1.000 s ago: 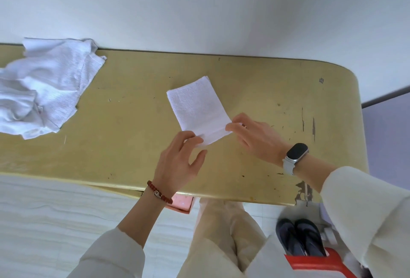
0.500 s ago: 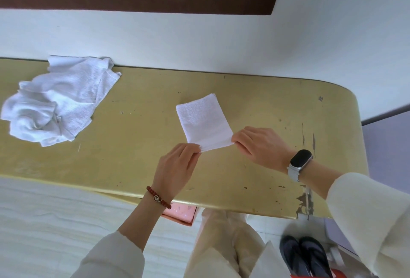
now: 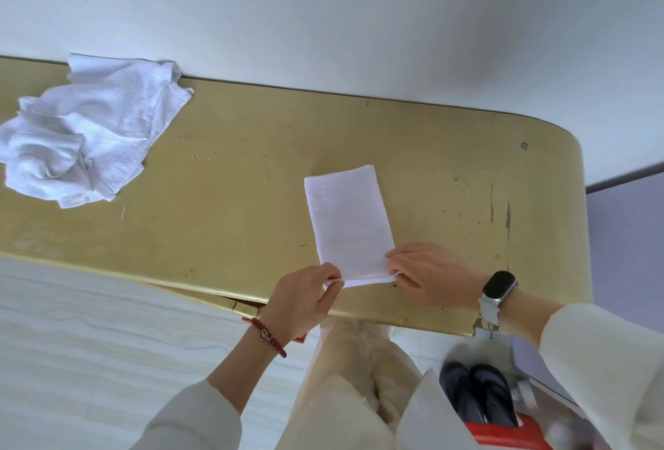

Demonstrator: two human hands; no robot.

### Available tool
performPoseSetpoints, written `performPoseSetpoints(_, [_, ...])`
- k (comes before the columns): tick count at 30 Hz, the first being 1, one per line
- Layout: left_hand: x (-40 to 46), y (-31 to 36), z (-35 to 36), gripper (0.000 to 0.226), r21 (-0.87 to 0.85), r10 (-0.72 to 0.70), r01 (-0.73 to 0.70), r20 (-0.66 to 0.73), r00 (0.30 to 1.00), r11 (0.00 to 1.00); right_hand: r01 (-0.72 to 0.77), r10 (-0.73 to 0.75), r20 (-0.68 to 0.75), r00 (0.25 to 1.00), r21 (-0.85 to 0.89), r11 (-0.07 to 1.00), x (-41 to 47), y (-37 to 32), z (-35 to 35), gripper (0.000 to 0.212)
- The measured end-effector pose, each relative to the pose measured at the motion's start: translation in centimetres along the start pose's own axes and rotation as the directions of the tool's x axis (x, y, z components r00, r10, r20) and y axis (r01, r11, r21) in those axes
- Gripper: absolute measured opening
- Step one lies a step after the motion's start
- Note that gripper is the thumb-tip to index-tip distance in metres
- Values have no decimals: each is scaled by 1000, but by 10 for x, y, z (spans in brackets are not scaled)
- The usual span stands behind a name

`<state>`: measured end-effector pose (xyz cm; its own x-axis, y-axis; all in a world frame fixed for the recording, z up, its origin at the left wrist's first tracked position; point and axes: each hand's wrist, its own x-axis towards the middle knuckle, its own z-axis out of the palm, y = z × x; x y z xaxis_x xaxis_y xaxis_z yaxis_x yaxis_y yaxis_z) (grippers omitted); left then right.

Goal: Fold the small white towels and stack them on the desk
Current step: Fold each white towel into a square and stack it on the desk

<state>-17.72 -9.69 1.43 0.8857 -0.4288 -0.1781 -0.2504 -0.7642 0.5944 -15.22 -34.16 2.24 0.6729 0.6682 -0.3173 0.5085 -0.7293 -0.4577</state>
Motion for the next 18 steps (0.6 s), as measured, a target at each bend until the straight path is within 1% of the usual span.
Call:
performPoseSetpoints(1, [3,-1,-2,38,-75,-66,66,8,998,995,-47,48,-18,999,47,998,1,-1,-2,18])
performPoseSetpoints(2, [7,-1,-4,35,-155,-117,115,0,993,981,-105,111,-44,993,119,987,4,-2,-6,17])
performPoseSetpoints(3, [12,0,-8,30,-234,-167,157,-24,986,959,-146,170,-99,980,211,966,8,-3,-9,16])
performPoseSetpoints(5, [27,3,-15,15,-360,-291,248,-70,954,900,-194,315,-198,928,464,864,19,-5,-15,11])
performPoseSetpoints(6, [37,4,-18,9,-399,-354,294,-82,932,868,-201,388,-228,893,570,797,27,-5,-19,9])
performPoseSetpoints(7, [46,4,-20,6,-422,-412,339,-94,906,841,-209,450,-241,860,638,741,35,-5,-22,9])
performPoseSetpoints(8, [56,4,-23,6,-439,-463,374,-111,879,817,-226,499,-241,832,675,702,44,-4,-25,10])
performPoseSetpoints(10, [75,-1,-24,7,-474,-536,419,-139,833,774,-259,565,-239,790,705,660,63,-1,-28,13])
performPoseSetpoints(13, [99,-10,-21,12,-512,-612,467,-156,775,721,-303,628,-273,729,693,654,90,7,-27,18])
performPoseSetpoints(15, [110,-15,-17,13,-537,-639,473,-171,750,699,-322,661,-295,690,693,645,104,10,-25,20])
performPoseSetpoints(18, [121,-21,-14,14,-572,-668,476,-179,723,668,-337,685,-306,661,695,635,119,15,-24,22])
